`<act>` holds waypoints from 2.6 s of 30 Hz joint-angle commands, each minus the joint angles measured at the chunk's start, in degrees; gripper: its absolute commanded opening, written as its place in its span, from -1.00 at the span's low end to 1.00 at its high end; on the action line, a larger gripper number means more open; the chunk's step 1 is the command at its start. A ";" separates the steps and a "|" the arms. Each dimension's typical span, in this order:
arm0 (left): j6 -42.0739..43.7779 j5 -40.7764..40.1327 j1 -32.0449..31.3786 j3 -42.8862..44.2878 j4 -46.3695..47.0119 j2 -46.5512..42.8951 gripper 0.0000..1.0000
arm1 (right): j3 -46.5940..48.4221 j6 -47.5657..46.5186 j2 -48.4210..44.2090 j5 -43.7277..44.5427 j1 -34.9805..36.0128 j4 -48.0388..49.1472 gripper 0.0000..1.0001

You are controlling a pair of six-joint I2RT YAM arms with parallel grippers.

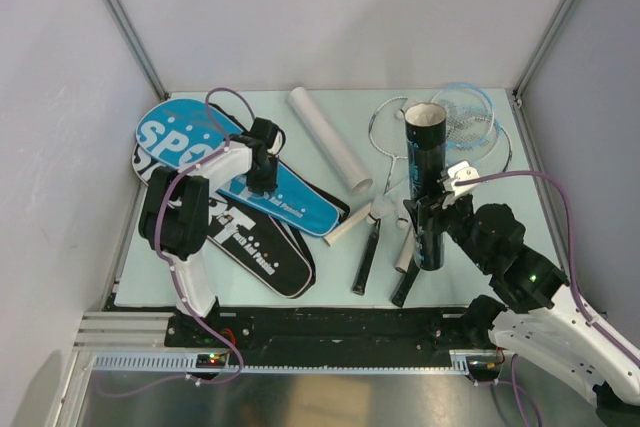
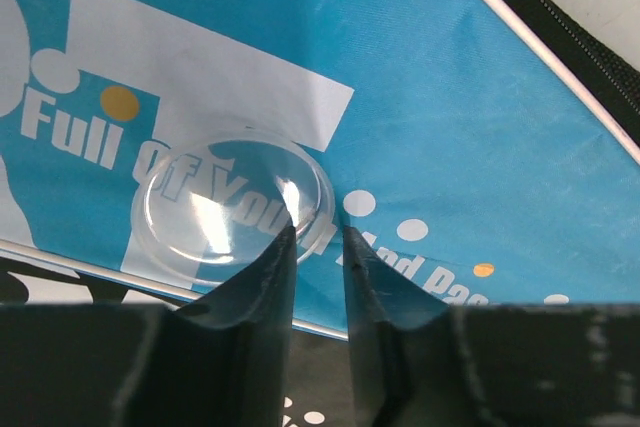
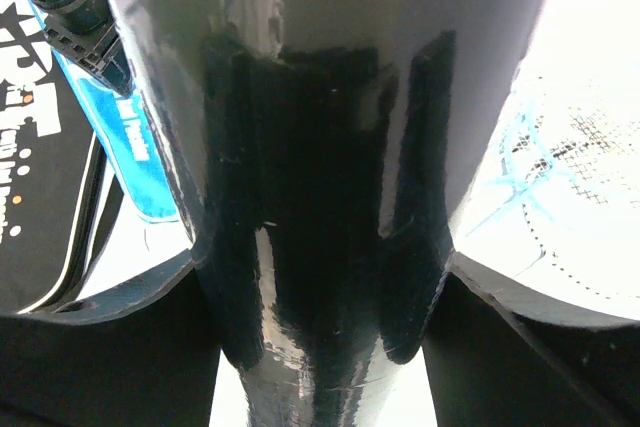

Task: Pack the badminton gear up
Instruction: Close the lid on the shuttle tube.

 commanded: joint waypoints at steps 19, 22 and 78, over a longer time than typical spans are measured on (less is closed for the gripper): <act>-1.51 15.15 -0.93 4.50 -1.01 -20.41 -1.00 | 0.98 -5.97 4.09 -2.01 3.99 6.97 -0.46; -2.56 20.70 -0.89 4.98 -0.97 -24.17 -1.00 | -0.56 -9.46 5.29 -1.72 5.61 9.28 -0.45; -14.03 54.00 -11.78 2.05 1.29 -45.35 -1.00 | -9.21 -44.48 16.75 1.71 10.03 28.62 -0.47</act>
